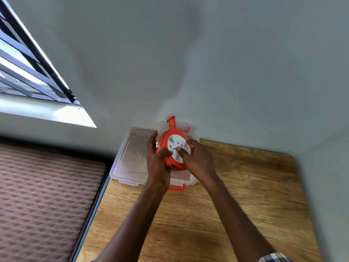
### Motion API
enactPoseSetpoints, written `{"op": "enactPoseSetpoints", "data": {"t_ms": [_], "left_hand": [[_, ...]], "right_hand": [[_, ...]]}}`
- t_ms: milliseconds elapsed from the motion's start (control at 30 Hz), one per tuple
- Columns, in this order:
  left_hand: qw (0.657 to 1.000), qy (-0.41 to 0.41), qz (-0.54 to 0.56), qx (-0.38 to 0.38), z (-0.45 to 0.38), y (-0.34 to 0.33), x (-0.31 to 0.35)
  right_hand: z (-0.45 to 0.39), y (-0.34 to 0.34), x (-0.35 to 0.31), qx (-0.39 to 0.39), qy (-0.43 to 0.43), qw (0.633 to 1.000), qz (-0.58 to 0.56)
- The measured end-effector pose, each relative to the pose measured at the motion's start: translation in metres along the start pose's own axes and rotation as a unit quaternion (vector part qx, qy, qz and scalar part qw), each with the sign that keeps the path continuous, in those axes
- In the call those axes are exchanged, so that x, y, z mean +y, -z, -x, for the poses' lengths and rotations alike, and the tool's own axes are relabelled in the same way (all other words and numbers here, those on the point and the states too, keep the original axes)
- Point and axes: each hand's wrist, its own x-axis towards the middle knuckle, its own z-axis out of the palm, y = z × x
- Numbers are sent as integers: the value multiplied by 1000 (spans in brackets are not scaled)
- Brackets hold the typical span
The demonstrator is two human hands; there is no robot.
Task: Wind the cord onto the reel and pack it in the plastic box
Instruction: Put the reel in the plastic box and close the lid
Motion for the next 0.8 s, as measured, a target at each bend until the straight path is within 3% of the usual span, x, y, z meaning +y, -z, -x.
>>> {"op": "enactPoseSetpoints", "data": {"t_ms": [200, 400, 500, 733, 800], "left_hand": [[997, 15, -75, 2, 2, 5, -12], [966, -47, -255, 3, 5, 9, -28], [906, -88, -414, 14, 0, 8, -27], [697, -166, -698, 21, 1, 11, -18], [682, -182, -709, 16, -2, 16, -10]], "right_hand": [[-7, -13, -1, -18, 71, 985, 155], [-12, -24, 17, -74, 85, 976, 188], [-12, -28, 25, -84, 90, 967, 224], [-21, -29, 33, -90, 89, 952, 280], [-26, -26, 33, -106, 88, 953, 270]]}}
